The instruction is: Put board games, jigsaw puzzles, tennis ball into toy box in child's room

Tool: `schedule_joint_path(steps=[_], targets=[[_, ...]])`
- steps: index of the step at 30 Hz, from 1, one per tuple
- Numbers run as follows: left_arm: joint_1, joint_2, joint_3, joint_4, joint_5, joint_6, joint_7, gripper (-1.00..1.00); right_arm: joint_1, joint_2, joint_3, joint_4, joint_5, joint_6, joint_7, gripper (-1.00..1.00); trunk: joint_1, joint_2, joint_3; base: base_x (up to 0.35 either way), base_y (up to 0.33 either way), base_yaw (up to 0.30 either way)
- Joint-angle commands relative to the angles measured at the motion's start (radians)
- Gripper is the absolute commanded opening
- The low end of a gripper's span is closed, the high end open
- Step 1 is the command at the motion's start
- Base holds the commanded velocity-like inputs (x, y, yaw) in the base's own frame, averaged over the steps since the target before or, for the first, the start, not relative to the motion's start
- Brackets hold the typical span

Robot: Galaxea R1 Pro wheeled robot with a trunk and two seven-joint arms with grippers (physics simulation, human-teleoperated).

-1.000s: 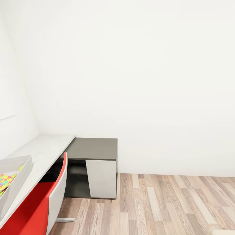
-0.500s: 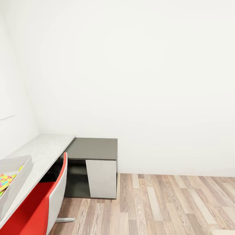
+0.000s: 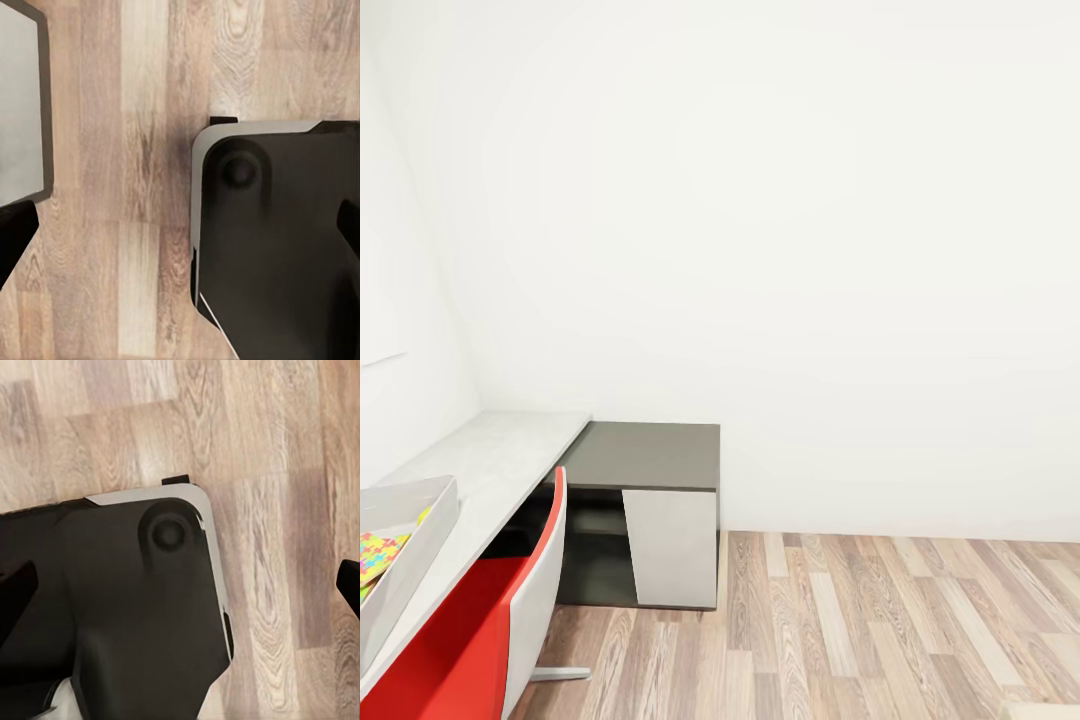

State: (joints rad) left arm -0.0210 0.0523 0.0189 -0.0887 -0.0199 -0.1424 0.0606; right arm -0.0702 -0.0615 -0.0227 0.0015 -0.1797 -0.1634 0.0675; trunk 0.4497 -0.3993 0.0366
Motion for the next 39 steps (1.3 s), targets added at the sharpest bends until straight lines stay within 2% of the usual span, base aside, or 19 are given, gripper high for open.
schedule_joint_path(steps=[1, 11, 19, 28, 39], targets=[[0.000, -0.001, 0.003, 0.001, -0.002, -0.004, 0.002, 1.00, 0.000, 0.000, -0.002, 0.002, -0.009, -0.002, 0.006, 1.00, 0.000, -0.001, -0.001, 0.000, 0.000, 0.000], [0.000, -0.019, 0.003, 0.002, -0.004, -0.005, -0.003, 1.00, 0.000, 0.006, 0.001, 0.002, -0.005, 0.003, -0.036, 1.00, 0.000, -0.001, -0.016, 0.000, 0.000, 0.000], [0.000, -0.032, 0.005, 0.008, 0.004, -0.006, 0.001, 1.00, 0.000, 0.006, 0.001, 0.003, -0.004, 0.007, -0.043, 1.00, 0.000, -0.001, -0.029, 0.000, 0.000, 0.000], [0.000, -0.034, 0.011, 0.009, 0.009, 0.001, 0.003, 1.00, 0.001, 0.003, 0.001, 0.003, -0.007, 0.004, -0.044, 1.00, 0.000, -0.001, -0.043, 0.000, 0.000, 0.000], [0.000, -0.034, 0.008, 0.010, 0.005, 0.000, 0.003, 1.00, 0.001, 0.006, 0.000, 0.002, -0.009, -0.004, -0.044, 1.00, 0.000, -0.001, -0.045, 0.000, 0.000, 0.000]])
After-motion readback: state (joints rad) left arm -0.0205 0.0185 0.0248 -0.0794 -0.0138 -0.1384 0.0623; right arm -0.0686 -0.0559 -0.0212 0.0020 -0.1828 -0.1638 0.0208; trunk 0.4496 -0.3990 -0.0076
